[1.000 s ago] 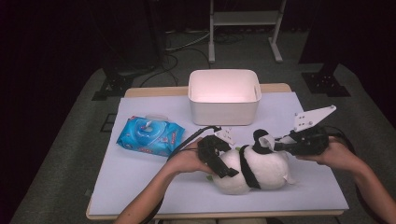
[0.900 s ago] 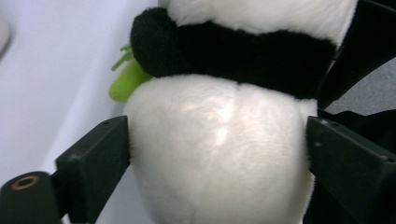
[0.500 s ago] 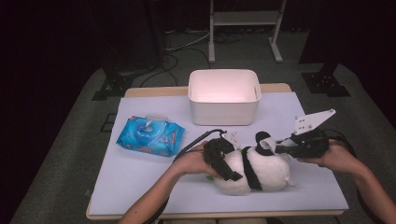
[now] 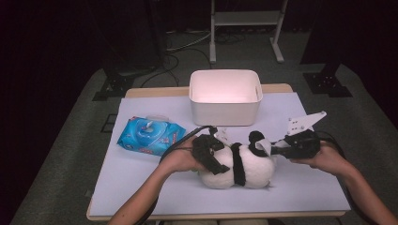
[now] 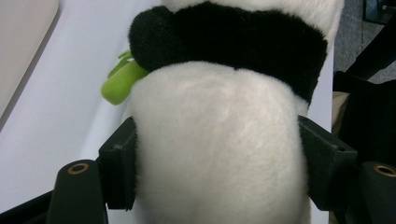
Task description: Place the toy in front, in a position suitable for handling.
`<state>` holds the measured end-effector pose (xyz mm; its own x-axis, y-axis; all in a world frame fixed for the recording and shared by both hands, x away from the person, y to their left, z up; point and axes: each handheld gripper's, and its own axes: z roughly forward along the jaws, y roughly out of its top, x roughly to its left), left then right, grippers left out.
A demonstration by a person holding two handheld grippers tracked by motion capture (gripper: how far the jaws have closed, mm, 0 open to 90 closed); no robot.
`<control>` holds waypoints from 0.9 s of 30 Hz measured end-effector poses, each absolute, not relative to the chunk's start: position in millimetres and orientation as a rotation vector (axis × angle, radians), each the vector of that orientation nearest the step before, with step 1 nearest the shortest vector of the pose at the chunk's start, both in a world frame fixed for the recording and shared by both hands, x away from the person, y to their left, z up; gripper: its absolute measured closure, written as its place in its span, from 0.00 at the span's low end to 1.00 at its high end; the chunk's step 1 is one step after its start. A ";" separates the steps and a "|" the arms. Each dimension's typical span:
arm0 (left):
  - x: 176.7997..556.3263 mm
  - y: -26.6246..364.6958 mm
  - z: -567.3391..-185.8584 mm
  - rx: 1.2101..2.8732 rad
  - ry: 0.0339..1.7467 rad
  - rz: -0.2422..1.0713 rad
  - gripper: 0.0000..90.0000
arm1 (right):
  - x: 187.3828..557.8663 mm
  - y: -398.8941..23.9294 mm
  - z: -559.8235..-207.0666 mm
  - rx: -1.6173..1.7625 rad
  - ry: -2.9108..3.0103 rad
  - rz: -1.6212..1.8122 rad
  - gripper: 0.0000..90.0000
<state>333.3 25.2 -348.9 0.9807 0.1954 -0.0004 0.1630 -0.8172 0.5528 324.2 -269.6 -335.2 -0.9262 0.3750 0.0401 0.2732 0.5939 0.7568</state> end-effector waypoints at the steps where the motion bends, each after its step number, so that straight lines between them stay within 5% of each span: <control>1: 332.9 26.3 -348.8 2.550 0.245 0.080 0.30 | 325.5 -266.0 -333.3 0.540 2.690 1.255 0.90; 27: 328.3 36.9 -345.8 2.572 0.256 0.129 0.31 | 330.7 -245.5 -319.8 0.459 2.690 1.233 0.90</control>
<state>328.3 36.9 -345.8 0.9774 0.2078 0.0396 0.1555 -0.8326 0.5316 330.7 -245.5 -319.8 -0.9424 0.3344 -0.0063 0.2135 0.6162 0.7581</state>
